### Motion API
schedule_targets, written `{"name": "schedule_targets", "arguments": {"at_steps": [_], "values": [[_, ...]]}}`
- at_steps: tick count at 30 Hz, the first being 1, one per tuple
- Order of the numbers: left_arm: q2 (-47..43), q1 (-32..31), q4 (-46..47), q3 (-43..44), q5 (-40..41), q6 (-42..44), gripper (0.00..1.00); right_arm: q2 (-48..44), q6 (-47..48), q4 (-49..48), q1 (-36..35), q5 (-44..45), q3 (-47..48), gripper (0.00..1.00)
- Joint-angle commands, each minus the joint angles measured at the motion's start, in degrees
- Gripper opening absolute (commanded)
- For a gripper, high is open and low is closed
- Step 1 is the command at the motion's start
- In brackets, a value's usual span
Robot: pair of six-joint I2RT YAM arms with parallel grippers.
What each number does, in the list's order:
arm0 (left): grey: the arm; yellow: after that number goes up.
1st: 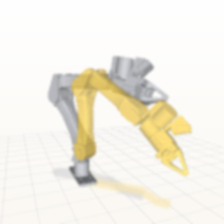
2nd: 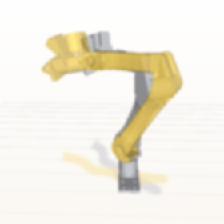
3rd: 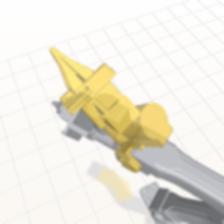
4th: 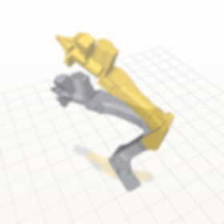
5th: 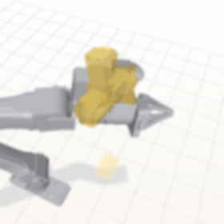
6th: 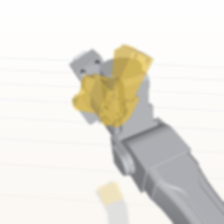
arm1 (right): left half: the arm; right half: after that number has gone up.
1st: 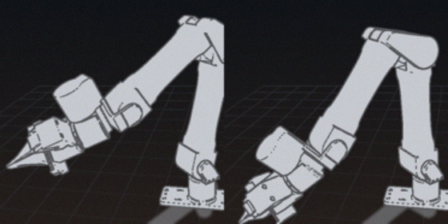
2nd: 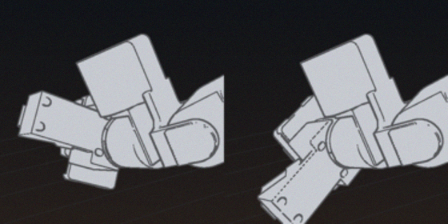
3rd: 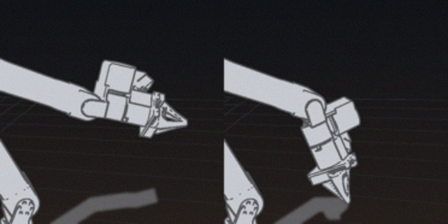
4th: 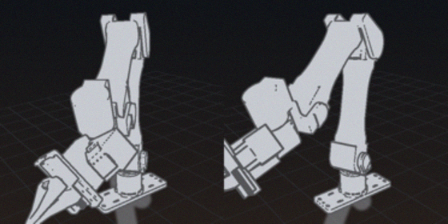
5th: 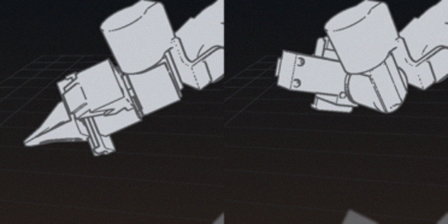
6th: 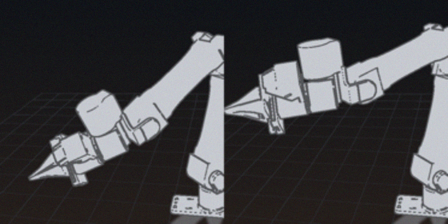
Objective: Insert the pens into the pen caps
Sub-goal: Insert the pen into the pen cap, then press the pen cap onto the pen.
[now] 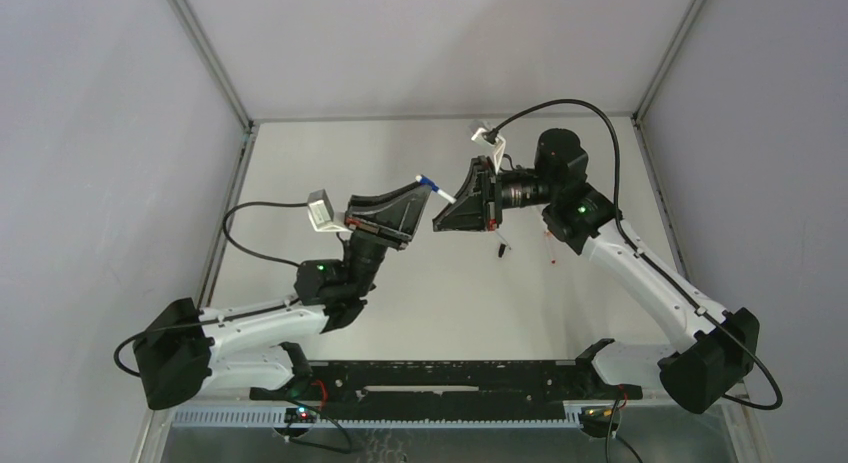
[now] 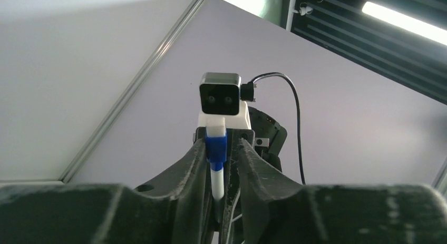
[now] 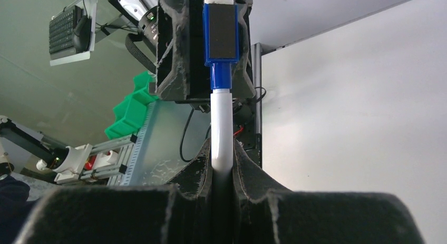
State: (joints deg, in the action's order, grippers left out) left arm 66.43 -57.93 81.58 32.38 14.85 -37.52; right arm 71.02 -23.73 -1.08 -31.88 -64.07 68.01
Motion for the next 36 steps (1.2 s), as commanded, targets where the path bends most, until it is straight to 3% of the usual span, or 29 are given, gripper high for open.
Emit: {"name": "schedule_targets", "arguments": {"at_steps": [1,6,8,15,19,25,29,36], "values": [[-0.6,-1.4,-1.2,1.7,-2.3,1.0,0.35,-1.5,1.1,-1.4,0.6,2.1,0.1,0.0],[-2.1,-1.4,-1.5,0.2,-0.8,0.9,0.48,-1.9,1.9,-1.1,0.9,1.4,-0.1,0.0],[-2.8,-1.4,-1.7,-0.3,-0.4,0.9,0.6,-1.9,2.4,-0.7,1.0,1.2,-0.1,0.0],[-7.0,-1.4,-4.4,-4.8,0.4,1.7,0.82,-3.4,5.4,-0.7,2.2,-2.3,-1.7,0.0],[-12.8,-1.1,-10.6,-7.7,1.3,4.8,0.99,-5.0,9.7,0.7,2.6,-5.3,-3.2,0.0],[-20.4,2.6,-29.5,-2.3,-5.0,5.1,1.0,-5.6,14.3,3.3,2.1,-7.7,-4.9,0.0],[-20.4,3.9,-33.1,1.9,-10.6,4.0,1.0,-5.5,15.0,3.3,2.0,-7.8,-6.0,0.0],[-15.4,3.9,-39.4,7.8,-11.1,1.4,0.99,-5.3,14.9,2.3,1.5,-7.5,-7.7,0.0]]}}
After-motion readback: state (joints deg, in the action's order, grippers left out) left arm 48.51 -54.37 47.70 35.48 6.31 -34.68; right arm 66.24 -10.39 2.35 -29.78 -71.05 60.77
